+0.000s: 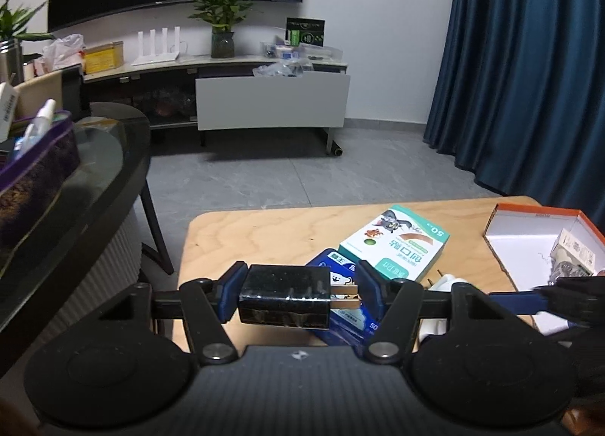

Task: Organize rigid objects
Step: 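Grasp the black plug with the left tool while the right tool grasps the white egg-shaped diffuser, then carry the black plug with the left tool while the right tool carries the diffuser to the lid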

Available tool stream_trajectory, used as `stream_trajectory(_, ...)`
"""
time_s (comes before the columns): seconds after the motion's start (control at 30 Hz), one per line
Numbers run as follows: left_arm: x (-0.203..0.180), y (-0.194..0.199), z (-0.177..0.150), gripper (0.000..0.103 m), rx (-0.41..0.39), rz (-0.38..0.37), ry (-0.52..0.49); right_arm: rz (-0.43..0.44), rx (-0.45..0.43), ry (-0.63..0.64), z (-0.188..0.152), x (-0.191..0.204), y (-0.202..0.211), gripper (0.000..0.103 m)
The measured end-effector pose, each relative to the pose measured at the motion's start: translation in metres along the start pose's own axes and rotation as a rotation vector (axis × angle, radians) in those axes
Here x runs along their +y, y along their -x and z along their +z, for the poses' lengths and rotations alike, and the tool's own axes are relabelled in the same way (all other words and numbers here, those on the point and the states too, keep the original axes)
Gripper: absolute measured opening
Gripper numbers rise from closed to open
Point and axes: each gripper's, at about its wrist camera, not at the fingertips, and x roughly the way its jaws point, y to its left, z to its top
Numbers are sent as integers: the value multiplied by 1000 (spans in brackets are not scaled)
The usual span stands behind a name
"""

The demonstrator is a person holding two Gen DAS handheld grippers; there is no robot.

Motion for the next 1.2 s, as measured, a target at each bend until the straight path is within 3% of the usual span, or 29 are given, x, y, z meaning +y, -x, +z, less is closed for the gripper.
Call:
stream_trajectory(0.1,-2,5,-1,63,-1,12,4,6,28,-20,4,-6,-16,94)
stream_trajectory(0.13,-3,6,-1,63,0,15,5,19,35,-26,4,-8,-20,91)
stream_trajectory(0.17,-3,8,-1,63,2,14,11,17,16,-20,3,-9,-20,78)
stream_trajectory(0.2,-4,9,-1,63,2,16,17,22,18,-14,4,-9,-20,77)
stream_trajectory(0.43,-21,28,-4,63,1,15,33,25,-15,-1,-3,-14,13,76)
stream_trajectory(0.63,-50,46,-8,63,7,2,29,-4,-106,-20,-15,-37,70,76)
stream_trajectory(1.03,-158,75,5,63,-36,-172,-41,-212,-256,-107,-42,-138,184,76)
stream_trajectory(1.2,-201,77,20,63,-59,-242,-82,-255,-327,-179,-42,-177,219,76)
